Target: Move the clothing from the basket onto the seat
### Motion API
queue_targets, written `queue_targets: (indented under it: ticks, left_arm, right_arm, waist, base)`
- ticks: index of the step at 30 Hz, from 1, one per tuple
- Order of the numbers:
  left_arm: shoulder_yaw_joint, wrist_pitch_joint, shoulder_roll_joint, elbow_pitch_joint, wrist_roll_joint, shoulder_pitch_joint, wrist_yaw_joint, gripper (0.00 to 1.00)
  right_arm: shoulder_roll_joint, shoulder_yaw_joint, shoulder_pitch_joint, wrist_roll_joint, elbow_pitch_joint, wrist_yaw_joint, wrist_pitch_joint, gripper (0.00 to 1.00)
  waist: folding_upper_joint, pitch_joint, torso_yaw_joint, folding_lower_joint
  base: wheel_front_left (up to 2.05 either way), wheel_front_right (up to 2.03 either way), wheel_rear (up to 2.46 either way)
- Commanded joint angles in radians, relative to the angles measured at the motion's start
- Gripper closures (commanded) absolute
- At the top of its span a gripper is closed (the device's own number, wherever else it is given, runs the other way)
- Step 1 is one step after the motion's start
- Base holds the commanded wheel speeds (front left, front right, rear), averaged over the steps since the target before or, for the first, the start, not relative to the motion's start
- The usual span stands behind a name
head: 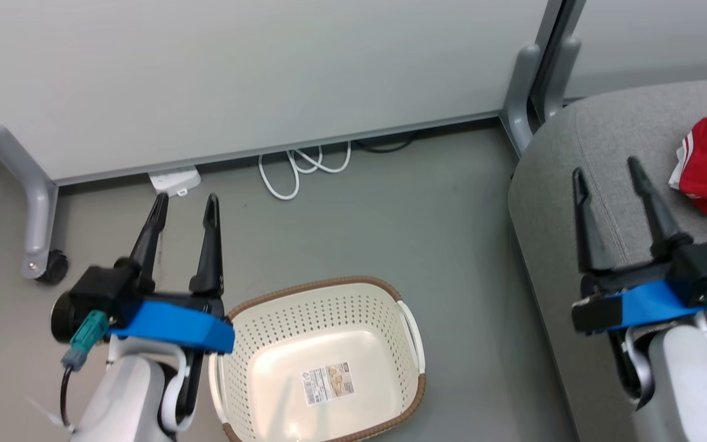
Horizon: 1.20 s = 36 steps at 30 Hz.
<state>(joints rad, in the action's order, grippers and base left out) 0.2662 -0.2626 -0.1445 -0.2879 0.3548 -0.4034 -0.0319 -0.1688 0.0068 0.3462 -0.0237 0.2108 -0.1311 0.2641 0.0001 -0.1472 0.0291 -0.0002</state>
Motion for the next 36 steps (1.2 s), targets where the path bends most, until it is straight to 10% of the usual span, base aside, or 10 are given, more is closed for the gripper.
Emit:
queue_targets:
  ticks: [1, 36]
  left_arm:
    - [-0.016, -0.003, 0.005, 0.006, -0.009, 0.024, 0.008, 0.0]
    - [-0.208, -0.003, 0.093, -0.005, -0.112, 0.29, 0.113, 0.0]
  right_arm:
    - [0.008, 0.008, -0.026, -0.006, 0.004, 0.001, 0.0, 0.0]
    - [0.107, 0.004, -0.268, -0.067, 0.065, 0.001, 0.0, 0.0]
  waist:
    - [-0.0001, 0.019, -0.012, 0.0002]
    - [-0.0001, 0.151, -0.04, 0.0002]
  base:
    - [0.0, 0.0, 0.0]
    - [0.0, 0.0, 0.0]
